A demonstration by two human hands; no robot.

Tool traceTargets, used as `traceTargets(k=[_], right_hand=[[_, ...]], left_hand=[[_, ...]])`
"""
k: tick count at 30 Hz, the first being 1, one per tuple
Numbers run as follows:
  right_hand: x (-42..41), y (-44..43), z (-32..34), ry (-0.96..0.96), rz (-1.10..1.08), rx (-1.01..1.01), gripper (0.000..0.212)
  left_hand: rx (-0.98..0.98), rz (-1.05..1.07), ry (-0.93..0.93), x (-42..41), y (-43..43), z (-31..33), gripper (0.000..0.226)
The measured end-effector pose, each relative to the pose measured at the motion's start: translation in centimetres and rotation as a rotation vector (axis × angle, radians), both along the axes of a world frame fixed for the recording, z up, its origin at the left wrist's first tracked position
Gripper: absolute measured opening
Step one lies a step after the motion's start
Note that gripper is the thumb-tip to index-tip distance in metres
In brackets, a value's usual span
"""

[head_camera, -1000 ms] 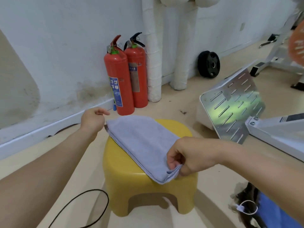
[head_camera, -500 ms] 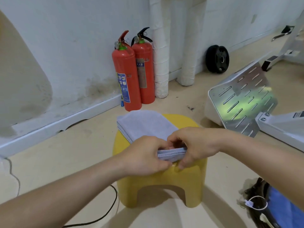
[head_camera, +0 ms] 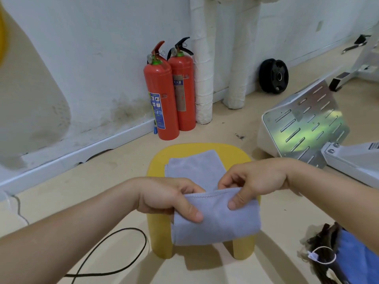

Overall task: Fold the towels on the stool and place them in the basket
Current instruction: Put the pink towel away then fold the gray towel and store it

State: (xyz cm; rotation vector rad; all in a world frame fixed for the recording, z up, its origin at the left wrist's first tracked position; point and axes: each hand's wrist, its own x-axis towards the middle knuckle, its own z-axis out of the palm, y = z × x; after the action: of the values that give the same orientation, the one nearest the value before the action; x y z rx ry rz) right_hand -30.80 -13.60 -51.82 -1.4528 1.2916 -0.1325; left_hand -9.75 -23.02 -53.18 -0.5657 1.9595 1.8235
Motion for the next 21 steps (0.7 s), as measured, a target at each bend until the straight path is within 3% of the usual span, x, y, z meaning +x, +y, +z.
traceTargets(k=[4,6,8,10,12,15,21], right_hand=[[-0.5,-1.1,-0.9,-0.249,-0.448,-0.102,0.009],[-0.3,-2.2,-1.3,-0.330,-0.663,-0.160,0.013],[0.0,-3.5,-2.0,-0.342,-0.812,-0.227,0.013],[0.4,-4.7,-3.1,-0.210,-0.889,-0.337,0.015],[0.9,-5.7,-4.2,-0.005,-0.884,-0.495,0.019],[1.4,-6.7,-5.3,0.240,-0.769,-0.702,0.028],[2.5,-6.7,-7.1,0.640,-0.452,-0.825,0.044]], left_hand=[[0.134,0.301,0.074,0.7,-1.9,0.2,0.043],[0.095,0.435,0.112,0.6,-2.8,0.2,0.047],[-0.010,0.598,0.134,0.3,-3.5,0.1,0.039],[-0.114,0.731,0.141,-0.3,-4.2,-0.4,0.023],[-0.280,0.773,0.099,-0.7,-4.8,-1.1,0.013],[-0.514,0.818,0.054,-1.3,-5.3,-2.3,0.015],[-1.030,0.648,-0.038,-1.7,-5.4,-3.5,0.020]])
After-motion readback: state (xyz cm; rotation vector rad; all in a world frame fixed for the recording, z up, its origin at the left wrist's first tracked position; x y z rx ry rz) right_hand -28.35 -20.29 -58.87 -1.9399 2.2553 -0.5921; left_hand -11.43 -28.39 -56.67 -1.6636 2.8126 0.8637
